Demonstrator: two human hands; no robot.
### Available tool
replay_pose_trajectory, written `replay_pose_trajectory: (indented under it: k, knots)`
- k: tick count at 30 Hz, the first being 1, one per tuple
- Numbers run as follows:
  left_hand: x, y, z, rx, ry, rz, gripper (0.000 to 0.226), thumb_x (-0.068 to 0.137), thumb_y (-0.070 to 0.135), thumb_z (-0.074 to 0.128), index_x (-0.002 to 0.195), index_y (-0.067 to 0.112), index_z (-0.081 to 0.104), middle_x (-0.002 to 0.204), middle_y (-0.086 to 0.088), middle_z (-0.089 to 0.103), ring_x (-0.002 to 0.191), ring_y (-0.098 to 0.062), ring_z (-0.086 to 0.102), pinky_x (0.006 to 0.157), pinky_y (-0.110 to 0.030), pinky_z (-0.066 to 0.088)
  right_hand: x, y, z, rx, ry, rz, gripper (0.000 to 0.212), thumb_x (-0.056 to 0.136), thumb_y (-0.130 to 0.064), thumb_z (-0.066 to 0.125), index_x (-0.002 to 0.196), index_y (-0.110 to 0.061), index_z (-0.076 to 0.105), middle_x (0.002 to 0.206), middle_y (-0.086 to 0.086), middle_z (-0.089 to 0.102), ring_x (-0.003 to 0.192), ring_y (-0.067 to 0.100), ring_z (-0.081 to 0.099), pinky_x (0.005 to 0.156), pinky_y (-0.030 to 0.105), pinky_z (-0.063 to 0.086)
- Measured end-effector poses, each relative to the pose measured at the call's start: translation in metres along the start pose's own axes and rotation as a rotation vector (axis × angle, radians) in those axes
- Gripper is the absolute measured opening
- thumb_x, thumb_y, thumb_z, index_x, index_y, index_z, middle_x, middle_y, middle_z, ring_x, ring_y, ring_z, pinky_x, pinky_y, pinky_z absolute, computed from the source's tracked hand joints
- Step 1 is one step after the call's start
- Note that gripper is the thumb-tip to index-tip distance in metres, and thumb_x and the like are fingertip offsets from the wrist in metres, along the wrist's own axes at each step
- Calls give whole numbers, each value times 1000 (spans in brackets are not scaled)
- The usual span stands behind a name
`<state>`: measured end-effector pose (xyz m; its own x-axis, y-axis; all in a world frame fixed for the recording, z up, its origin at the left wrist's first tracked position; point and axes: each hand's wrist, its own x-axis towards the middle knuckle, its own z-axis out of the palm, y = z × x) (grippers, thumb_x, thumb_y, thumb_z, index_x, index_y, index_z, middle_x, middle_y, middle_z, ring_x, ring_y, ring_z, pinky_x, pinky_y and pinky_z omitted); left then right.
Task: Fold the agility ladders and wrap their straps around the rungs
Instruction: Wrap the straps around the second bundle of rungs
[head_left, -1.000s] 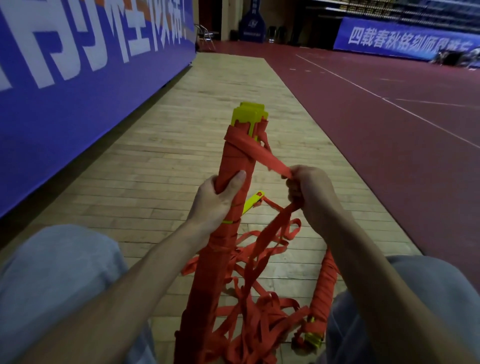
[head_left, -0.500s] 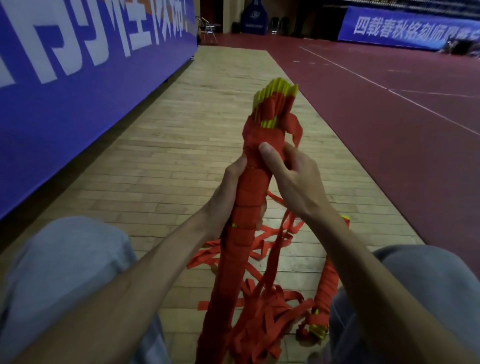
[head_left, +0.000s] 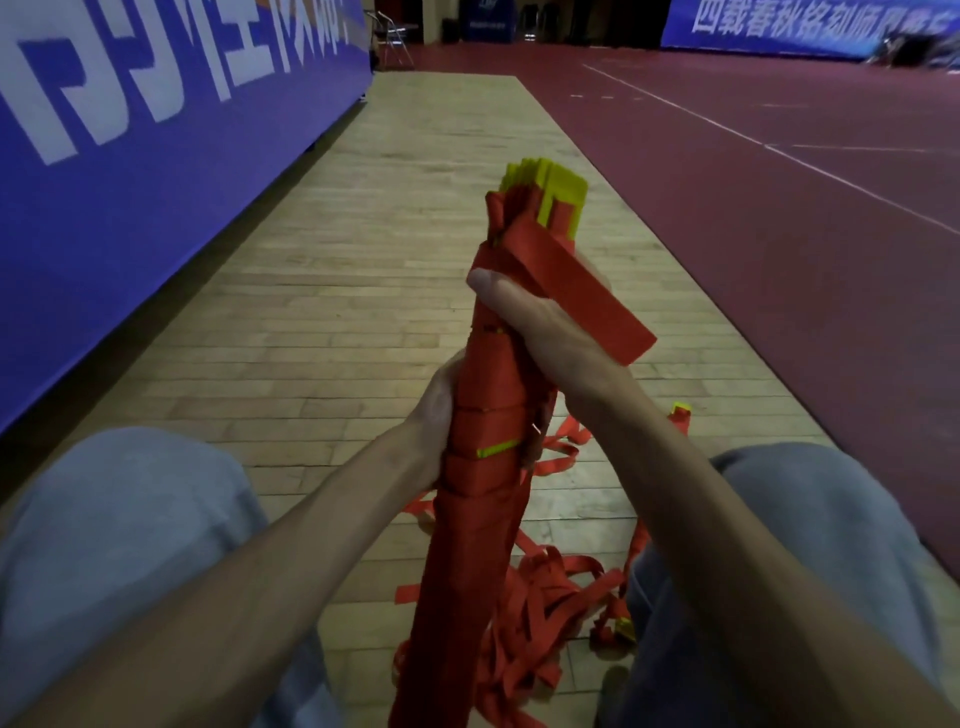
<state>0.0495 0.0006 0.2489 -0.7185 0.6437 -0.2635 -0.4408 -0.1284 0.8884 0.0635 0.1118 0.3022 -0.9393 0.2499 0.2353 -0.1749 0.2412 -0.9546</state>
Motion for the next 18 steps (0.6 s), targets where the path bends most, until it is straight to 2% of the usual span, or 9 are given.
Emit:
replay_pose_trajectory:
  k: [3,5,6,7,9,10,15,16,18]
  knots:
    - [-2,0,12,144,342,75,40,89,42,39,71,13,60,69,-8,60,65,-26,57,65,-30,48,5,3,-15,-78,237,-81,28,63,-54,84,72,-34,67,71,-15,67,70,5,68,69,34,57]
    - [-3,-10,15,257,411,109,51,98,38,31,57,23,58,60,4,61,63,-17,56,65,-29,45,1,1,-22,-167,343,-98,26,61,-57,77,73,-36,67,77,-14,69,75,4,69,73,35,58]
    - [-3,-16,18,293,399,116,57,102,39,27,62,26,65,67,4,67,71,-16,61,72,-31,48,-1,1,-22,-225,359,-86,34,60,-62,73,79,-35,69,81,-14,70,78,4,68,75,33,57]
    - [-5,-20,24,323,407,125,59,104,43,22,79,27,73,84,0,73,87,-18,66,84,-34,50,-3,1,-20,-286,356,-75,46,58,-68,68,87,-33,70,85,-14,70,82,4,67,75,31,56]
    - [-3,-28,31,369,453,129,63,104,51,15,116,23,70,116,-4,69,113,-20,61,103,-37,44,-6,1,-16,-374,344,-46,67,54,-76,59,102,-31,69,91,-15,68,87,5,66,74,27,51]
    - [-3,-31,33,369,488,131,65,104,52,12,119,21,68,119,-4,67,114,-20,59,104,-37,42,-7,1,-13,-409,332,-42,71,53,-78,57,105,-31,68,92,-15,66,88,6,65,73,26,49]
    - [4,-27,28,166,712,92,54,96,41,20,85,11,63,92,-14,69,92,-34,65,90,-45,52,-12,-7,3,-538,354,-74,55,75,-72,63,102,-24,53,82,-11,56,76,14,51,69,32,37]
    - [4,-21,26,90,712,71,48,93,37,24,77,11,61,79,-14,67,81,-35,66,82,-46,56,-14,-10,5,-575,362,-131,52,80,-71,59,100,-24,51,77,-11,55,73,15,52,68,33,37]
    - [1,-9,25,-15,618,53,45,95,31,30,66,9,56,55,-12,56,50,-28,58,53,-33,53,-15,-16,7,-585,360,-244,46,87,-68,51,98,-24,50,67,-13,50,68,14,53,65,35,40]
